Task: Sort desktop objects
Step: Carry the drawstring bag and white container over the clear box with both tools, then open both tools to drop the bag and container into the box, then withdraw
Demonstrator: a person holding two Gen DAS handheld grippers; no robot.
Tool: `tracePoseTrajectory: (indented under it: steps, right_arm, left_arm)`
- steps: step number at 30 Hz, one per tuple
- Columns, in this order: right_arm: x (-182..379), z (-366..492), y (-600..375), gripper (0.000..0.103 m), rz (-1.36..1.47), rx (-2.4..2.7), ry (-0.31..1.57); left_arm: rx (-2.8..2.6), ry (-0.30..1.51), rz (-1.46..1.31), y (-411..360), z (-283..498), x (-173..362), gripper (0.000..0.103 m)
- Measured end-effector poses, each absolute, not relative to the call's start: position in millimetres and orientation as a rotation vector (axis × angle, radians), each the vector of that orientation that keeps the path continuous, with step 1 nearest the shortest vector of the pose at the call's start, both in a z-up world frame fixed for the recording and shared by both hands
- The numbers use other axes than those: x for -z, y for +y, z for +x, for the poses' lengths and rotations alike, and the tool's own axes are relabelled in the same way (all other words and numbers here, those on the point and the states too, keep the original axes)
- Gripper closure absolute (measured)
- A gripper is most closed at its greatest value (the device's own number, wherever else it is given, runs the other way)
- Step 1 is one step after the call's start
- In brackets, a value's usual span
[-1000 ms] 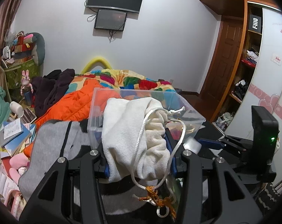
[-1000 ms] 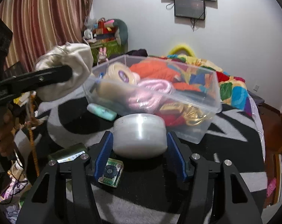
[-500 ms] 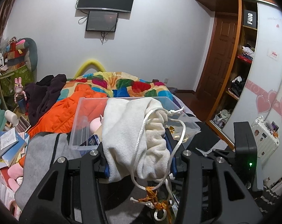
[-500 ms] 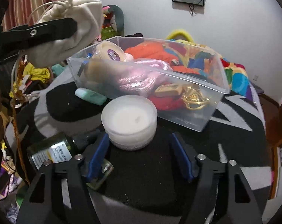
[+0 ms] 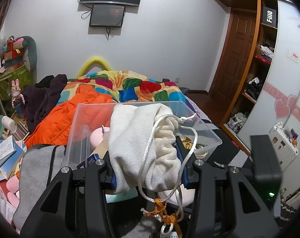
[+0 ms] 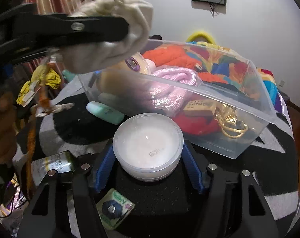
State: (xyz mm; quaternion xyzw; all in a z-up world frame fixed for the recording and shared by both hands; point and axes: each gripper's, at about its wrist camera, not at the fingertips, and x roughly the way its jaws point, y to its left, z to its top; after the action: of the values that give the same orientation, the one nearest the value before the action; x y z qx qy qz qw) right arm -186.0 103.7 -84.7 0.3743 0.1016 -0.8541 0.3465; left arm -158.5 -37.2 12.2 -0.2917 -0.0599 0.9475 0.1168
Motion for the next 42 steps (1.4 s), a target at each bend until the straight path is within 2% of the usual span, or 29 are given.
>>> tracePoseTrajectory:
  steps: [12, 17, 27, 34, 40, 42]
  right_arm:
    - [31.5, -167.1, 151.7, 0.040, 0.795, 2.313, 0.126]
    - [12.2, -181.3, 153.3, 0.040, 0.738, 2.398, 0.143]
    - [17.2, -231.3, 140.3, 0.041, 0.788, 2.471, 0.163]
    - [24.8, -248.9, 131.6, 0.041, 0.826, 2.460, 0.192]
    - [29.7, -256.3, 137.1, 0.040, 0.863, 2.448, 0.174]
    - [30.6, -258.4, 139.7, 0.040, 0.878, 2.439, 0.153]
  left_arm:
    - [-2.747, -0.165, -0.883, -22.4, -184.9, -5.4, 0.057]
    - [-2.746, -0.157, -0.898, -15.7, -196.2, -3.2, 0.057]
    - [-2.747, -0.198, -0.985, -19.2, -214.9, 7.4, 0.057]
    - [-2.765, -0.158, -0.988, -15.2, -213.1, 8.1, 0.055]
    - [-2.758, -0.199, -1.011, -20.5, -213.0, 5.6, 0.047]
    - [-2.754, -0.243, -1.001, -24.6, -212.6, 3.8, 0.039]
